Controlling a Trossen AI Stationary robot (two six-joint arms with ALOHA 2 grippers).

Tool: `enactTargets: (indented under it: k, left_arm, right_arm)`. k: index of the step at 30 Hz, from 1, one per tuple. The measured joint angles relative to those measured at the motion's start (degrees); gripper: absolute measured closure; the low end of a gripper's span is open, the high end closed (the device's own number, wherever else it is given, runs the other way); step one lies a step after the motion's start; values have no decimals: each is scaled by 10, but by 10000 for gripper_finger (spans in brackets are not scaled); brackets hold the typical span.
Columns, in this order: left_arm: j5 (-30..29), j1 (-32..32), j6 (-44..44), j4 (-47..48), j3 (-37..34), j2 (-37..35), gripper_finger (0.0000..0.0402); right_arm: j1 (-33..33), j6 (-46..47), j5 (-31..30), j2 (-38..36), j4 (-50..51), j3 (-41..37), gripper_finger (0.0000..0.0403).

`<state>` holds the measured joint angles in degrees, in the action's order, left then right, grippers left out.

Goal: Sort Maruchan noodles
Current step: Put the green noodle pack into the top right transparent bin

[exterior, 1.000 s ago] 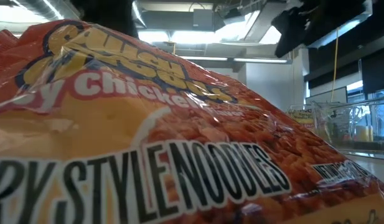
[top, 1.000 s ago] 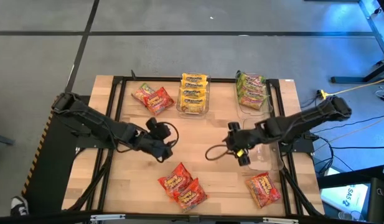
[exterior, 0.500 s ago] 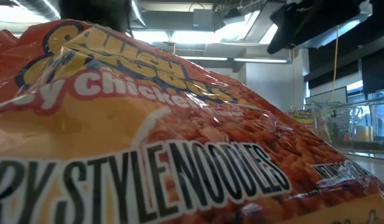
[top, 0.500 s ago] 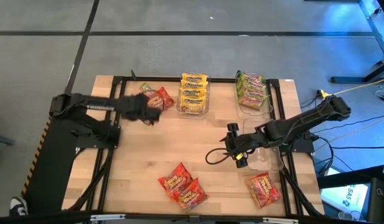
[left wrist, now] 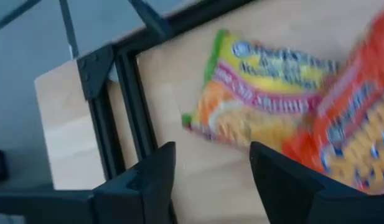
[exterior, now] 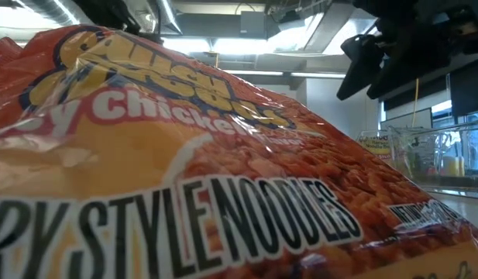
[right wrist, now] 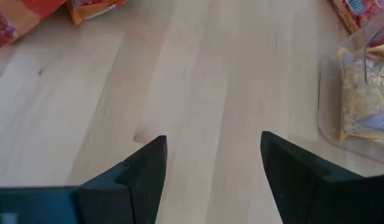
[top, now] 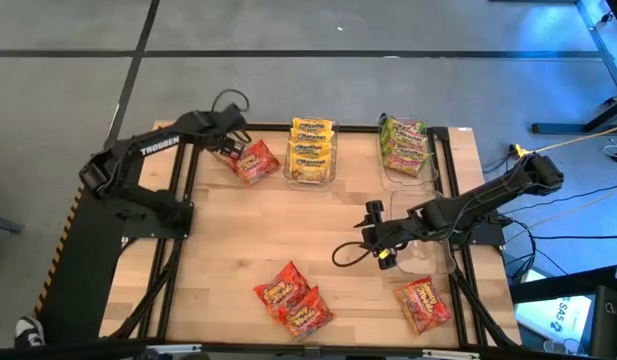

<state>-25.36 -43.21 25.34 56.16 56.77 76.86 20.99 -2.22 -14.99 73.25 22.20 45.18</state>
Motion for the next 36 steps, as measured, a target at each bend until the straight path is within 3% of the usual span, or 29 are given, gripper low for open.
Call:
enactTargets:
  k: [11, 20, 28, 36]
  left_arm:
    - [72, -103, -64, -119, 0, 62, 264]
    - [168, -102, -78, -166, 0, 144, 268]
    - [170, -98, -77, -131, 3, 187, 268]
    - [84, -43, 9, 55, -2, 178, 268]
  right_arm:
    - [0, 0, 0, 0, -28, -13, 173]
    - [0, 1, 0, 0, -27, -13, 173]
    - [0, 4, 1, 0, -27, -13, 173]
    - [0, 4, 2, 0, -27, -14, 173]
